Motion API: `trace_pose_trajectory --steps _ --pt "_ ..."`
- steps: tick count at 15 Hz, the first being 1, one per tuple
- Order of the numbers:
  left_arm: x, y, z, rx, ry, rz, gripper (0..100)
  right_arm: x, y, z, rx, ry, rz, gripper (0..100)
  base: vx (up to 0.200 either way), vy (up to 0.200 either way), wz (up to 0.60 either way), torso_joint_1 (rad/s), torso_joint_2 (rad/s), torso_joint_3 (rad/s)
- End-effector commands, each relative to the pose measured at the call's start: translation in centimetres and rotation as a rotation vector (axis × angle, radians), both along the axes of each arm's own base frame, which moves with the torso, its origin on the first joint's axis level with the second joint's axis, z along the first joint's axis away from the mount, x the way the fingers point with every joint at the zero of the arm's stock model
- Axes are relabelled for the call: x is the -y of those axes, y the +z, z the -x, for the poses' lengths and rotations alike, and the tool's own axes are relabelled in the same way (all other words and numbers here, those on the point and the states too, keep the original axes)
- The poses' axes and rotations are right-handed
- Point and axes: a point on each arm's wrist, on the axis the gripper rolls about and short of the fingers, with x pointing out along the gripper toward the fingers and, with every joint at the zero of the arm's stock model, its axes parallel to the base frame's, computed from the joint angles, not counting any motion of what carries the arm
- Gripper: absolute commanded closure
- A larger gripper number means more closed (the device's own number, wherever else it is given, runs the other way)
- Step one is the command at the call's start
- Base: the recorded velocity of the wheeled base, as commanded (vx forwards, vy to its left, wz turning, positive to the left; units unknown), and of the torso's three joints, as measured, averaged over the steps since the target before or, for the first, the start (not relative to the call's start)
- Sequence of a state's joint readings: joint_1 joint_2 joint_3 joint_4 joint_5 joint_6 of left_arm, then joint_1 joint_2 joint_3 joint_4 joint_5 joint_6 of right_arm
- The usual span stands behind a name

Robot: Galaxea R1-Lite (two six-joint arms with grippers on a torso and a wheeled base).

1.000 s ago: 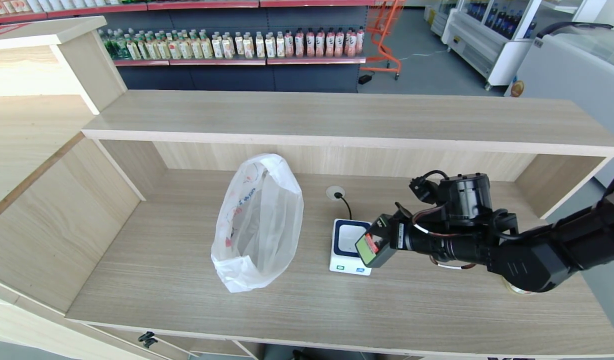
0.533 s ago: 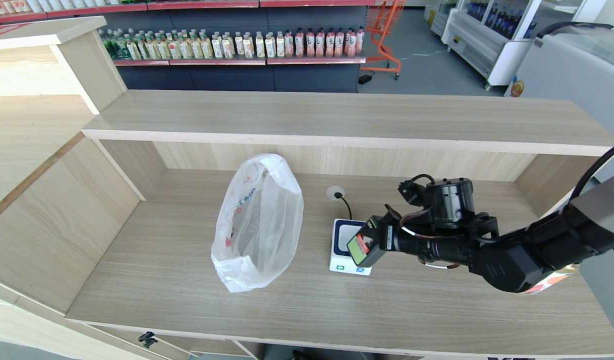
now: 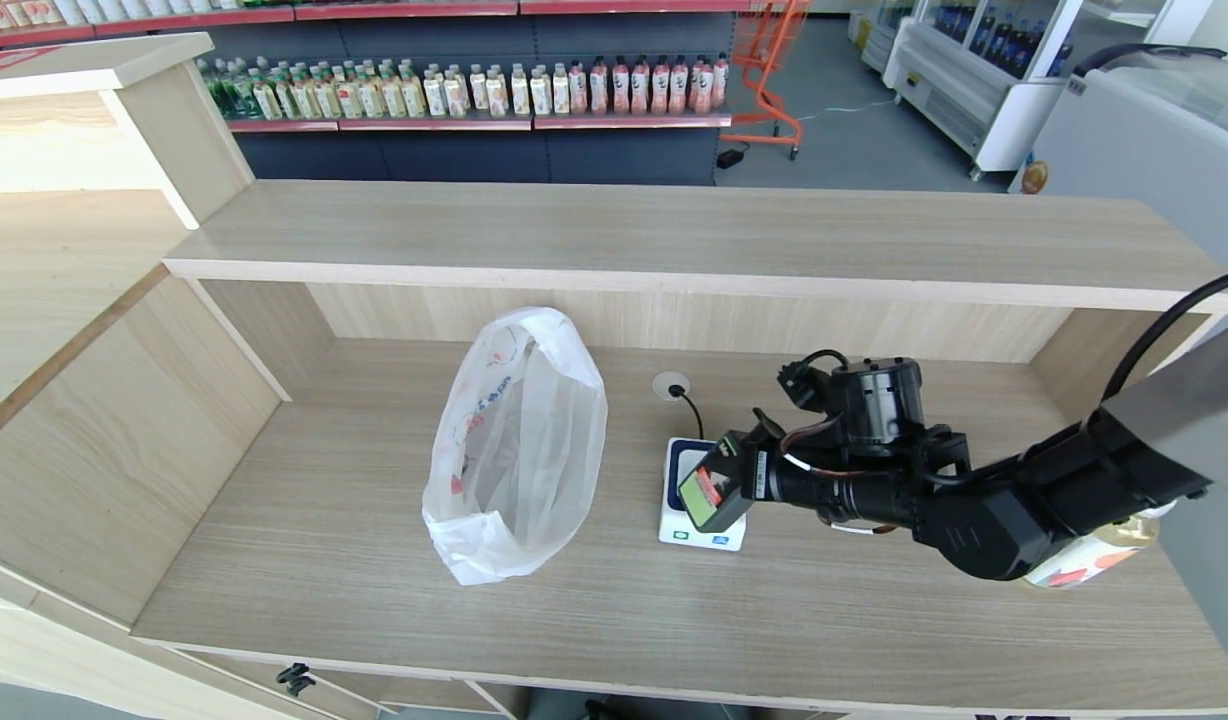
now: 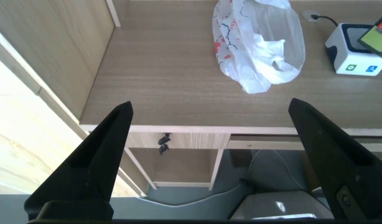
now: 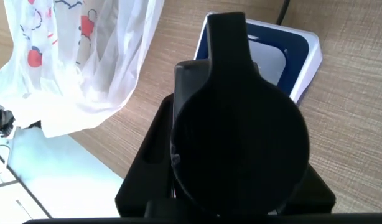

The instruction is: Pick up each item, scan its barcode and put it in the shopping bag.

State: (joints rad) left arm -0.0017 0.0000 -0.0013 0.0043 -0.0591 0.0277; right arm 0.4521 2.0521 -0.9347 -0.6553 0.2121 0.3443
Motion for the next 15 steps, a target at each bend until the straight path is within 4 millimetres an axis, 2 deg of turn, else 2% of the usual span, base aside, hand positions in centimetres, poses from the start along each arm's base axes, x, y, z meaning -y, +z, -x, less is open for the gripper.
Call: trace_pose_trajectory --steps 1,3,4,5,7,8,9,10,11,15 --pt "0.0 0.0 0.0 -0.002 -0.001 0.000 0 0.5 3.9 1.1 0.083 -0.001 -0.060 100 0.000 0.000 0.00 0.000 0.00 0.000" --pt "0.0 0.0 0.0 -0.003 -0.001 0.000 0 2.0 8.6 3.3 0.219 -0.003 -0.086 100 0.000 0.000 0.00 0.000 0.00 0.000" --pt "0.0 0.0 0.0 -0.002 -0.001 0.000 0 2.9 10.0 4.2 0.287 0.001 -0.053 100 0.000 0.000 0.00 0.000 0.00 0.000" --pt "0.0 0.0 0.0 -0.002 0.001 0.000 0 5.3 11.5 5.8 0.409 0.002 0.083 100 0.000 0.000 0.00 0.000 0.00 0.000" --pt "0.0 0.0 0.0 -0.002 0.001 0.000 0 8.8 11.3 8.1 0.527 -0.077 0.349 100 0.000 0.000 0.00 0.000 0.00 0.000" --pt "0.0 0.0 0.0 -0.002 -0.001 0.000 0 9.3 11.3 9.4 0.537 -0.107 0.386 100 0.000 0.000 0.00 0.000 0.00 0.000" --pt "0.0 0.0 0.0 -0.003 -0.001 0.000 0 9.9 11.7 11.5 0.555 -0.118 0.375 100 0.000 0.000 0.00 0.000 0.00 0.000" --pt "0.0 0.0 0.0 -0.002 -0.001 0.000 0 10.1 11.7 12.2 0.557 -0.118 0.373 100 0.000 0.000 0.00 0.000 0.00 0.000" --pt "0.0 0.0 0.0 -0.002 0.001 0.000 0 10.6 11.4 13.8 0.558 -0.122 0.374 100 0.000 0.000 0.00 0.000 0.00 0.000" --pt "0.0 0.0 0.0 -0.002 -0.001 -0.001 0 11.2 11.2 15.4 0.547 -0.124 0.379 100 0.000 0.000 0.00 0.000 0.00 0.000"
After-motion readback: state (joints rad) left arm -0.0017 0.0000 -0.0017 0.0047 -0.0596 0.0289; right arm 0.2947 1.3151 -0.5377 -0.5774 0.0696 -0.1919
